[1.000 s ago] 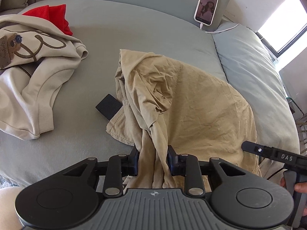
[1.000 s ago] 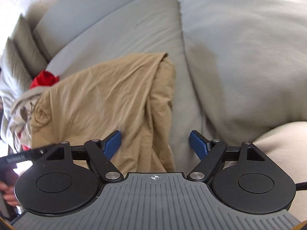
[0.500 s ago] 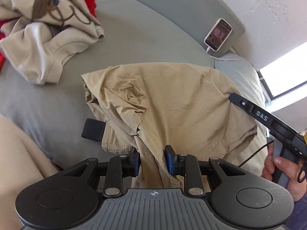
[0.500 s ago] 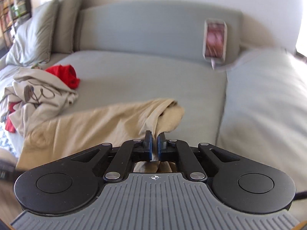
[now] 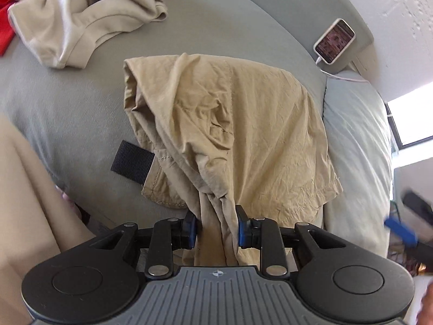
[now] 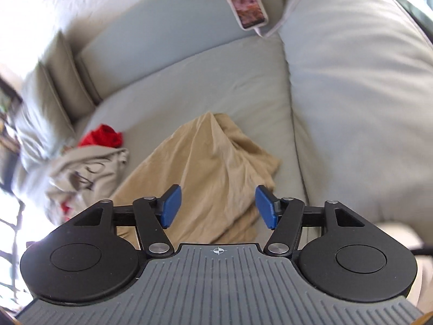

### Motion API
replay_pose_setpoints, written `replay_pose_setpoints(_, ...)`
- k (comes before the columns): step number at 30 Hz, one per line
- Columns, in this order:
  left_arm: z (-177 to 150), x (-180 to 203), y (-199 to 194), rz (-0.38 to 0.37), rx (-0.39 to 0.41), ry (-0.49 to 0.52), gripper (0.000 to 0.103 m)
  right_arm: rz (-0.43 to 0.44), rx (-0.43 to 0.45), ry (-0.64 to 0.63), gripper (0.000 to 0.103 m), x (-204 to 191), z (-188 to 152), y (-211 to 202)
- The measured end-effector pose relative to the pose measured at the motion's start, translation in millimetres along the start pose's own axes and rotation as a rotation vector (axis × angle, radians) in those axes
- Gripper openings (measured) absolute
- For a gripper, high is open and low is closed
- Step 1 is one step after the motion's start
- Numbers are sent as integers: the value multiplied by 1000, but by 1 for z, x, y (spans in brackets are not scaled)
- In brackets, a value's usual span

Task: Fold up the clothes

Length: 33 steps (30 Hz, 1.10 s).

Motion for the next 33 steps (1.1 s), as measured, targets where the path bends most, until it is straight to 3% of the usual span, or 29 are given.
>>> replay_pose_setpoints(3, -1, -2, -2, -18, -13, -39, 25, 81, -8, 115, 74, 15, -16, -22)
replay_pose_setpoints(5, -1, -3, -1, -19, -16, -44, 25, 121, -11, 168, 86, 22, -26, -17)
replay_pose_setpoints(8, -1, 0, 0, -18, -18, -42, 25, 130, -57, 238, 86, 34, -39, 15)
replay_pose_setpoints(10, 0, -1, -1, -22, -25, -57, 25, 162, -129, 305, 81, 42, -51, 46)
replay_pose_setpoints(14, 3, -3, -4, -48, -44, -119, 24, 294, -263, 450, 79, 44, -80, 92)
replay_pose_setpoints(18, 3, -7, -13, -130, -62, -229, 20, 414, -284, 597, 79, 46, -99, 116)
replay_pose_setpoints(23, 3, -9, -23, -237, -79, -360, 19, 557, -242, 761, 79, 45, -102, 140)
replay_pose_setpoints(24, 1, -8, -22, -237, -81, -361, 19, 562, -221, 774, 74, 44, -98, 143)
replay_pose_setpoints(26, -2, -5, -20, -221, -90, -316, 22, 514, -151, 745, 46, 43, -87, 143)
replay_pose_setpoints(27, -1, -3, -21, -211, -80, -284, 25, 471, -115, 720, 18, 43, -80, 141)
replay_pose_setpoints(28, 3, 0, -23, -199, -58, -246, 29, 434, -100, 671, 11, 41, -75, 137)
replay_pose_setpoints(29, 7, 3, -26, -186, -36, -209, 36, 398, -87, 620, 11, 39, -69, 134)
replay_pose_setpoints(33, 22, 14, -35, -136, 54, -60, 39, 208, -24, 283, 10, 20, -47, 114)
Point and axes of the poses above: each gripper's, at about its wrist camera, not at the fingertips, and y roughly the way its jaws point, x to its right, z to its top, the point moved 5 cm from there along y, roughly the way its jaws point, and after that the axes turned 1 degree about -z, right-handed, at the moved point
